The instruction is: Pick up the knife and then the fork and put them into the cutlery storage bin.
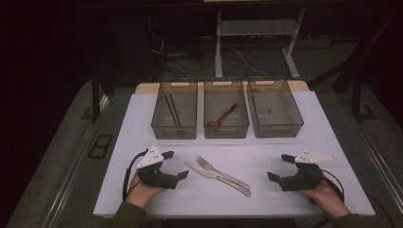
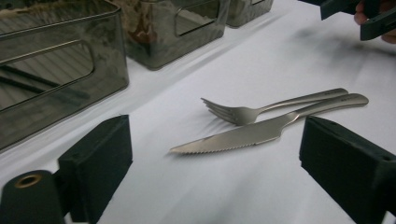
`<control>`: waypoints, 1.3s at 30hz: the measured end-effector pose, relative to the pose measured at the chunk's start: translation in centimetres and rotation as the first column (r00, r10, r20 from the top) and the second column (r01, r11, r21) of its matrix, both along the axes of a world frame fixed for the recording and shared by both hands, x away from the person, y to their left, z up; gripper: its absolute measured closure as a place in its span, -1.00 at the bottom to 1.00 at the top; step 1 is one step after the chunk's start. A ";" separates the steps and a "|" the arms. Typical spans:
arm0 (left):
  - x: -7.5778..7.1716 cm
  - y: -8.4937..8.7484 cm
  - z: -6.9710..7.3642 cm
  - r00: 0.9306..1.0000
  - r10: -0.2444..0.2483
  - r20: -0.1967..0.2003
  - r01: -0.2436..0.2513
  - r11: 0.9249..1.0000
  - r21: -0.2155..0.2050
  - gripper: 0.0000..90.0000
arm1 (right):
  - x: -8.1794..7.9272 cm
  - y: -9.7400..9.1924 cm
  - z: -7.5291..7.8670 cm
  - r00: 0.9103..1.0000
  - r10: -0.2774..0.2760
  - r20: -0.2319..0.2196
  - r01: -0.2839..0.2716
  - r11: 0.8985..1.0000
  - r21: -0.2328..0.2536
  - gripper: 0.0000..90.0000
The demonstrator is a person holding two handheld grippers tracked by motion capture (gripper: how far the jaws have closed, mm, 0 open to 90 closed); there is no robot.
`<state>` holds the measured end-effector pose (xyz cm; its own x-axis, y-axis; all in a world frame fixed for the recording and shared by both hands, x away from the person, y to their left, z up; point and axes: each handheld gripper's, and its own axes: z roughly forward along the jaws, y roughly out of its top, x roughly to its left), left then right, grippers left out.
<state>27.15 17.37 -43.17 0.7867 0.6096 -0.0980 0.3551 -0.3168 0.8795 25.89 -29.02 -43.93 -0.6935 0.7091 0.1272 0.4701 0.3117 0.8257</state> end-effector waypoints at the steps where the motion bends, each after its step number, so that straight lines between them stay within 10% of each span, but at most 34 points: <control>1: -0.1 0.1 0.0 1.000 0.002 -0.005 -0.002 1.000 0.002 -0.85 | 0.1 0.0 0.1 1.000 0.007 -0.010 -0.007 1.000 -0.008 -0.80; 12: -0.1 -0.2 -0.5 0.999 -0.005 -0.038 0.006 1.000 0.026 -1.00 | 1.3 1.3 1.5 0.984 0.081 -0.159 -0.094 0.992 -0.081 -0.59; 24: -0.1 -0.6 -0.6 0.999 -0.022 -0.041 0.024 0.999 0.032 -1.00 | 3.2 5.3 3.0 0.975 0.139 -0.176 -0.168 0.972 -0.165 -0.12; 39: -0.1 -0.7 -0.8 0.997 -0.040 -0.072 0.044 0.998 0.050 -1.00 | 4.7 11.3 3.6 0.921 0.264 -0.287 -0.337 0.909 -0.243 0.27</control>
<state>27.07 16.66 -43.96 0.8040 0.5816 -0.1239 0.4013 -0.3770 0.8347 30.55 -17.67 -40.28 -0.8525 0.5023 0.1444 0.4903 0.6728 0.5540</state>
